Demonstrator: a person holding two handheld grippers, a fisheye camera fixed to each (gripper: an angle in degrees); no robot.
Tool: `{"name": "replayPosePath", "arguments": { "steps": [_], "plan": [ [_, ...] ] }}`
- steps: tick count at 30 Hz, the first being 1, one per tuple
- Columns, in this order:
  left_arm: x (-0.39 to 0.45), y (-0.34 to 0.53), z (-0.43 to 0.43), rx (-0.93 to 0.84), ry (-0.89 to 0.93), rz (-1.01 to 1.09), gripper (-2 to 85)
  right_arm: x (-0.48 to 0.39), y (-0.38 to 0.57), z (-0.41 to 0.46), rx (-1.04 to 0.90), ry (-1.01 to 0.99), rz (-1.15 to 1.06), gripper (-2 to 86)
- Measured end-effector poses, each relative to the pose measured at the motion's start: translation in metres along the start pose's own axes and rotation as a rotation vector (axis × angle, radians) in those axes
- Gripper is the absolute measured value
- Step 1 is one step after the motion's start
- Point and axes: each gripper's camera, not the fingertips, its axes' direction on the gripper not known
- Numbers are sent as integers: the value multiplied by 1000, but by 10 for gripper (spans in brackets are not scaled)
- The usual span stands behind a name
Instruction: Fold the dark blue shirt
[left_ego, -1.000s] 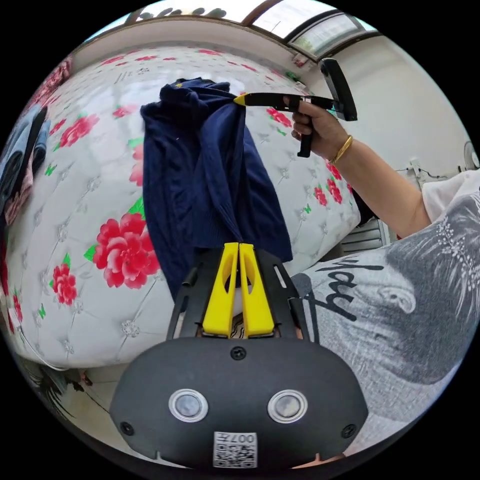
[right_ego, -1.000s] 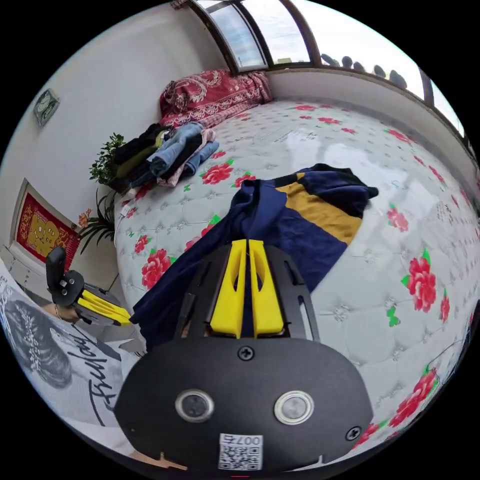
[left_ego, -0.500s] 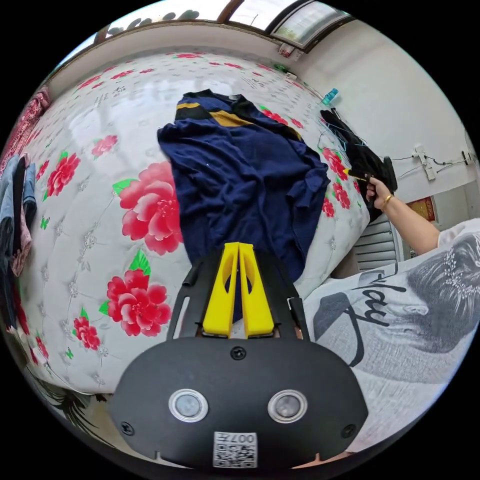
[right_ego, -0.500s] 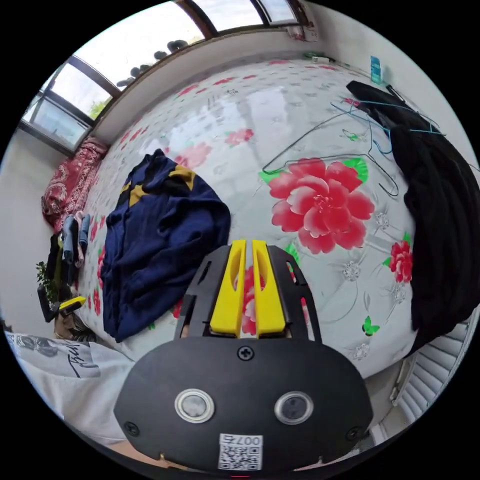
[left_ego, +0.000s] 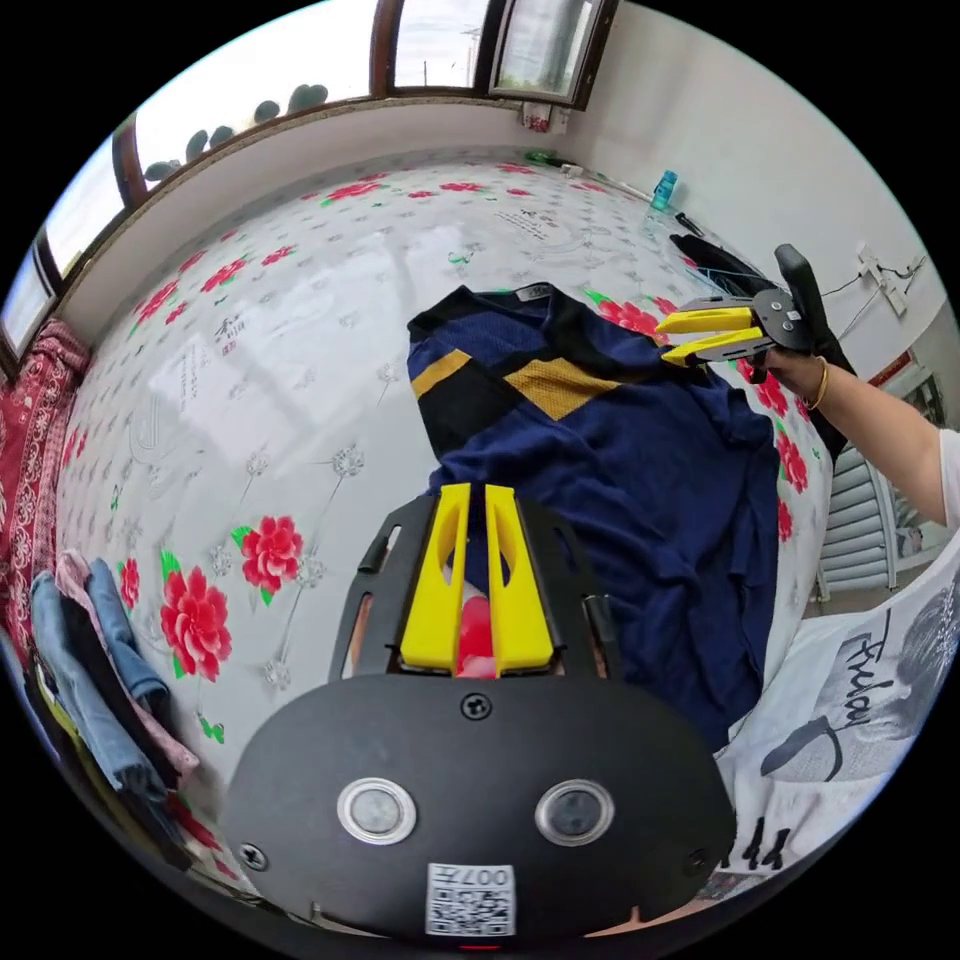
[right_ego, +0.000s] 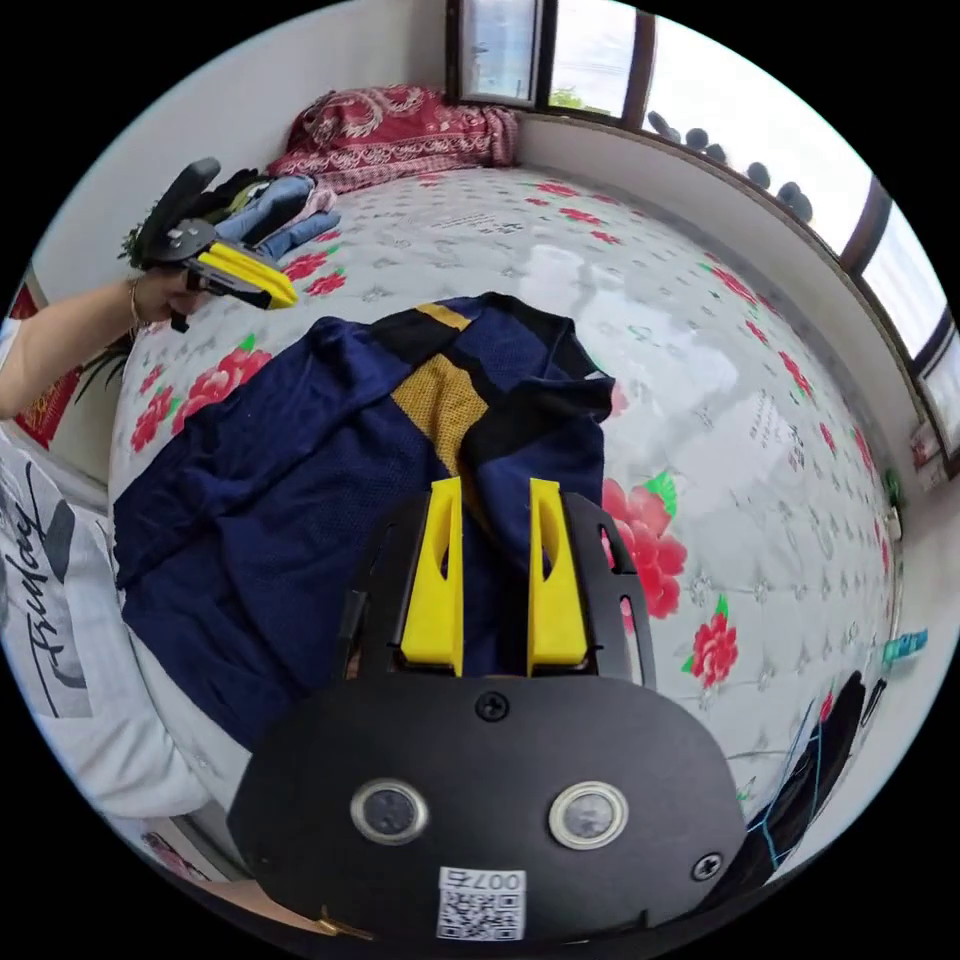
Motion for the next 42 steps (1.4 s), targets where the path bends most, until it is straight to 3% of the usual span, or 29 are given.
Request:
{"name": "replayPosePath", "arguments": {
  "steps": [4,10,12,14,18,20,25,31,36,42],
  "plan": [
    [-16,-32,49,-106,-49,28,2,-1,-30,55,-167,-10,-112,17],
    [-35,-58,78,-194,-361,94,-9,68,-44,14,-52,152,9,-1],
    [-56,-68,74,-157,-301,58,-9,111,-46,5,-65,238,103,-1],
    [-80,-77,59,-58,-124,-17,-10,172,-35,11,-141,341,274,-1],
    [-85,-71,42,73,65,-59,-10,229,7,14,-127,174,560,2],
    [-72,-56,41,98,102,-42,-10,204,30,-16,40,81,554,7],
    [-43,-2,33,98,130,-133,-10,74,84,-70,160,-71,382,43],
    [-1,89,25,-47,238,-339,-10,-73,161,-97,-1,-172,400,77],
    [33,145,19,-131,251,-408,-10,-171,159,-86,-93,-271,164,80],
    [57,184,8,-176,175,-462,-10,-235,119,-66,-84,-235,-150,69]
  ]
}}
